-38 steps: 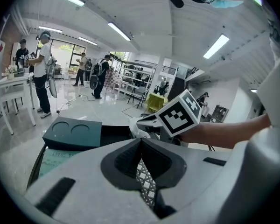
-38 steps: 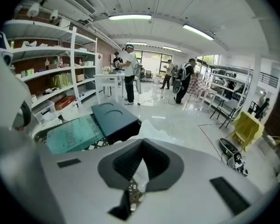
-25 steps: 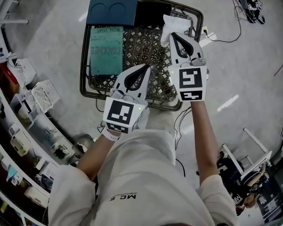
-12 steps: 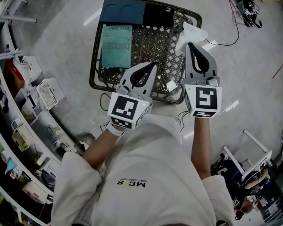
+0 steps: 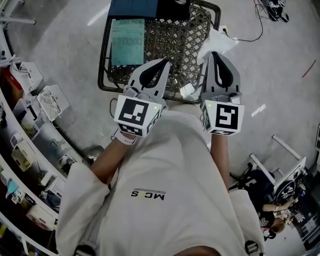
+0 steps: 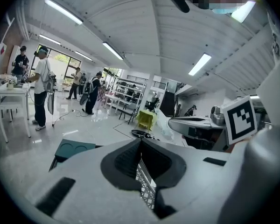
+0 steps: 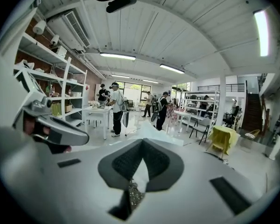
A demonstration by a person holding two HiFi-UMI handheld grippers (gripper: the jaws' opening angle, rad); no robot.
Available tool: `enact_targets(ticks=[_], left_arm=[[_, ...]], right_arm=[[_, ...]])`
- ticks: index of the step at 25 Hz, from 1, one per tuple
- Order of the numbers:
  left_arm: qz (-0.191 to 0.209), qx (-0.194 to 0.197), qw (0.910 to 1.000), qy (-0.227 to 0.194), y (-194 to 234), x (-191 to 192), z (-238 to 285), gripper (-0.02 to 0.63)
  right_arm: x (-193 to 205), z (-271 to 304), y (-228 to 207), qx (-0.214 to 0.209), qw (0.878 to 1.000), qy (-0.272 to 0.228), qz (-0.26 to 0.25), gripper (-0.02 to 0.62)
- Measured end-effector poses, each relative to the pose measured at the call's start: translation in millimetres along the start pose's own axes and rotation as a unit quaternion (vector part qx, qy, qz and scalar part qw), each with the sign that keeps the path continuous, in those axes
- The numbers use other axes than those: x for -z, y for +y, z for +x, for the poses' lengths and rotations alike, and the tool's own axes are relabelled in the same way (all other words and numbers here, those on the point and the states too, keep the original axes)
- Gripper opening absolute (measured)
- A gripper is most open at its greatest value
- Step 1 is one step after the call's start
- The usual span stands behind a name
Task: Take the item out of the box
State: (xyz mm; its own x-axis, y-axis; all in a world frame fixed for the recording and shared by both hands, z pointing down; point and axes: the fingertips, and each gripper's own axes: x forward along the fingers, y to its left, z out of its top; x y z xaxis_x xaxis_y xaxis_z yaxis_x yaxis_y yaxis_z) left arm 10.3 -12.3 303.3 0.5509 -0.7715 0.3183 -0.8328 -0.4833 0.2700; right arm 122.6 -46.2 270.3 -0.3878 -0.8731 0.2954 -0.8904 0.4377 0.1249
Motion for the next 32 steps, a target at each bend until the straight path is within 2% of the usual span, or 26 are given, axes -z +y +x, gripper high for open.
enact_targets(ticks=[11, 21, 32], left_arm=[[0.016, 0.004, 0.9999, 0.002, 2.9, -2.5, -6.6, 0.025], [0.015, 0.001, 0.9999, -0.006, 3.3, -8.6, -11.6, 0.025], [0.017, -0.007, 0.9998, -0.006, 8.3, -7.1, -17.3, 0.025]], right_arm=[[17.9, -23.0, 10.5, 0.014, 1.000, 0.004, 0.018, 0.017], [12.0, -24.5, 21.1, 0.003, 1.000, 0.001, 0.006, 0.017], [12.8, -23.1, 29.4, -0.004, 1.000, -0.003, 0.017, 0.017]])
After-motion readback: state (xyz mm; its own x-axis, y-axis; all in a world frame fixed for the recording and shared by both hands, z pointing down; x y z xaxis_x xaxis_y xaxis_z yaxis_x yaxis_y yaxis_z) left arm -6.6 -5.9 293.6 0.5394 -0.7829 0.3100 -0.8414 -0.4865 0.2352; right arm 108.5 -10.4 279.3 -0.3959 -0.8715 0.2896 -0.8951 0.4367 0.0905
